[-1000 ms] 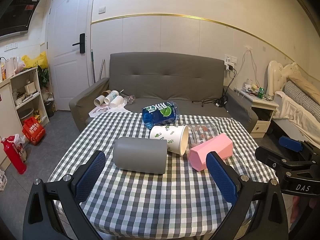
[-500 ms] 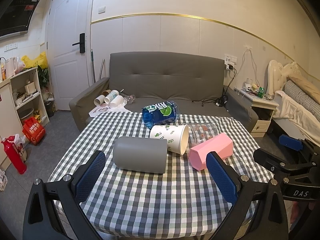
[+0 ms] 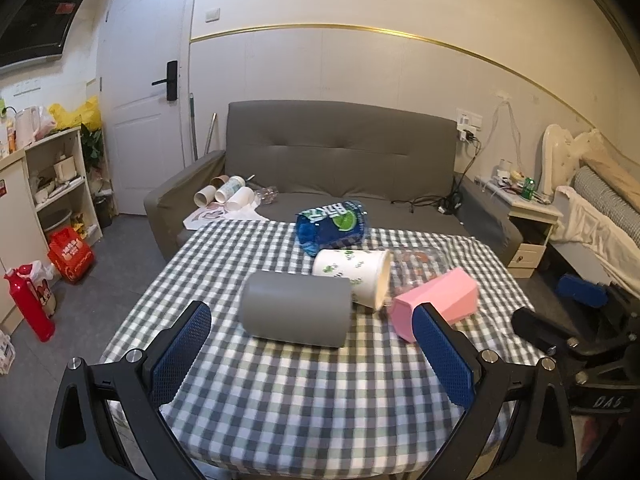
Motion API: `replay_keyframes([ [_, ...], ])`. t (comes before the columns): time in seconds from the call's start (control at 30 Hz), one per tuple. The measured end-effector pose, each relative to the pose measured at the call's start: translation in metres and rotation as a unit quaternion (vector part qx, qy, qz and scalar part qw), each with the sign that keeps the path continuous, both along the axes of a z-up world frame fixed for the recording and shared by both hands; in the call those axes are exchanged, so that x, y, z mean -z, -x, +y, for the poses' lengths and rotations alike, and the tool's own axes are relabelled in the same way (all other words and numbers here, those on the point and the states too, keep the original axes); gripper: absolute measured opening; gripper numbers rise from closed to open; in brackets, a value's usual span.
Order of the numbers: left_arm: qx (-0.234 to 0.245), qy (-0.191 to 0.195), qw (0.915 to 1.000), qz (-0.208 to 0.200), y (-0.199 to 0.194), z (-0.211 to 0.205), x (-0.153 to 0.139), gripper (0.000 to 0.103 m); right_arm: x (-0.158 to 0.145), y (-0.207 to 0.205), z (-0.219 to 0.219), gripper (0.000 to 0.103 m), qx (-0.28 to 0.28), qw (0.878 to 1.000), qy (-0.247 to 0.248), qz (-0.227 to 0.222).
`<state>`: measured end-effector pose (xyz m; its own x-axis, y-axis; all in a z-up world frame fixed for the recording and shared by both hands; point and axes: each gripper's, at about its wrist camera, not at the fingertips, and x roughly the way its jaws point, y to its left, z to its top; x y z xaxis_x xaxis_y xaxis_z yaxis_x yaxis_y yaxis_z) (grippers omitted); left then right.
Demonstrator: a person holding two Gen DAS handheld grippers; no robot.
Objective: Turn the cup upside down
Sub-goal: 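Reach the right tool to the white leaf-print paper cup and close on it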
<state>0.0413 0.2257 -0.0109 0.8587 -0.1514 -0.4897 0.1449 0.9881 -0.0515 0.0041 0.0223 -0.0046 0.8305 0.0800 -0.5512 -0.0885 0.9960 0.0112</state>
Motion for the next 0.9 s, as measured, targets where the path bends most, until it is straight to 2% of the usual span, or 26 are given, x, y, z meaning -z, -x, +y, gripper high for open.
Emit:
replay_keyframes([
  [0.2,-0.026,-0.007,0.9996,0.009,-0.015,0.016,0.001,0.103,-0.014,-0.020,0.004,0.103,-0.023,0.999,0.026,-0.003],
  [0.3,-0.039,-0.016,0.9990,0.016,-0.025,0.025,0.004,0.103,-0.020,-0.042,0.011,0.103,-0.064,0.997,0.040,0.010],
  [0.5,-0.061,-0.022,0.9974,0.030,-0.049,0.046,0.012,0.103,-0.017,-0.097,0.033,0.100,-0.152,0.984,0.078,0.053],
  [0.6,-0.074,-0.020,0.9961,0.042,-0.065,0.057,0.019,0.103,-0.004,-0.130,0.050,0.094,-0.192,0.973,0.093,0.086],
  [0.67,-0.083,-0.023,0.9952,0.047,-0.072,0.062,0.023,0.103,0.006,-0.150,0.062,0.084,-0.219,0.964,0.111,0.106],
  [0.8,-0.090,-0.024,0.9938,0.060,-0.087,0.072,0.036,0.103,0.022,-0.184,0.079,0.075,-0.277,0.936,0.164,0.139],
  [0.83,-0.091,-0.020,0.9935,0.065,-0.091,0.074,0.040,0.103,0.027,-0.190,0.082,0.067,-0.291,0.929,0.175,0.149],
  [0.9,-0.092,-0.010,0.9928,0.075,-0.096,0.078,0.047,0.103,0.032,-0.201,0.083,0.062,-0.306,0.919,0.187,0.162],
])
